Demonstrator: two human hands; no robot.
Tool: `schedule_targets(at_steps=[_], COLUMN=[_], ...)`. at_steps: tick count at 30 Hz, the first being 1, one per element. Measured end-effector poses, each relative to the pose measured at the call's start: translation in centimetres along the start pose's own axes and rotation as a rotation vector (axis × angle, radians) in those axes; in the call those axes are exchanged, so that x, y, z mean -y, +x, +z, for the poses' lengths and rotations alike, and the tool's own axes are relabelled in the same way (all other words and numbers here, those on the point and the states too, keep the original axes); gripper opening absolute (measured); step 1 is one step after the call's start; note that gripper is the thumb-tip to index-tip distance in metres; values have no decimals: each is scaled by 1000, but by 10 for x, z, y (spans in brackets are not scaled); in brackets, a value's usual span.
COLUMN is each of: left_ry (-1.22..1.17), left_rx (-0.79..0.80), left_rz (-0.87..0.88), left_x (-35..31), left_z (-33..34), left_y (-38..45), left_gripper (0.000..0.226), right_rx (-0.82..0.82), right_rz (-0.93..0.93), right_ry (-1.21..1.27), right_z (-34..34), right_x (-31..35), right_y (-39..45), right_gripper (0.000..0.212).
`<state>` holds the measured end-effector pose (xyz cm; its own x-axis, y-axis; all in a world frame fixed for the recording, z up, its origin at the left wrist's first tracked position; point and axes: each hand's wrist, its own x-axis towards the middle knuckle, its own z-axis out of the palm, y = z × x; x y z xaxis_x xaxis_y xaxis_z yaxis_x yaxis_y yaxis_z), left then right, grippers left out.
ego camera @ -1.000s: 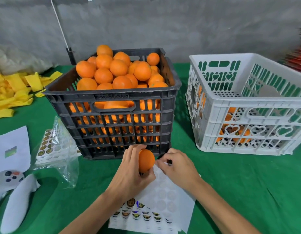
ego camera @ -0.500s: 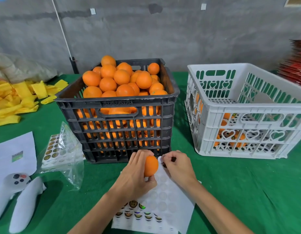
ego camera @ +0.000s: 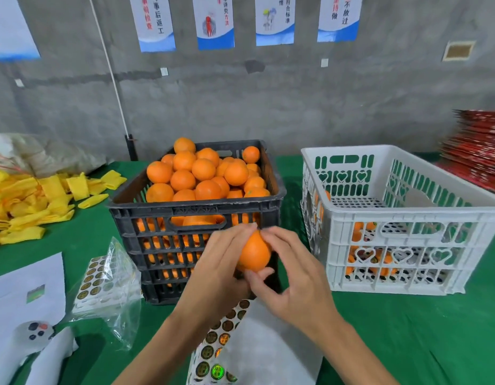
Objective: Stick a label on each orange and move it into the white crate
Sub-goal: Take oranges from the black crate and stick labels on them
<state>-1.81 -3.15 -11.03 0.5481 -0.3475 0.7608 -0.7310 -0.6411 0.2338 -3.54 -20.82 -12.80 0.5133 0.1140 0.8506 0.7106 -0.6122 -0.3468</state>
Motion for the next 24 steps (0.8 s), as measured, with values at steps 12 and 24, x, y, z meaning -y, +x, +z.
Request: schedule_targets(at_steps=[12,24], left_ry=[-514,378], left_rx=[286,726], left_rz=[-79,-472], left_x=[6,109], left_z=[19,32], left_y=[159,219], left_gripper=[79,76], right_rx=[-330,-190], right_rz=[1,103], right_ry=[-564,-511], right_z=[-50,-30], right_x=[-37,-36], right_y=[101,65], right_gripper=[25,24])
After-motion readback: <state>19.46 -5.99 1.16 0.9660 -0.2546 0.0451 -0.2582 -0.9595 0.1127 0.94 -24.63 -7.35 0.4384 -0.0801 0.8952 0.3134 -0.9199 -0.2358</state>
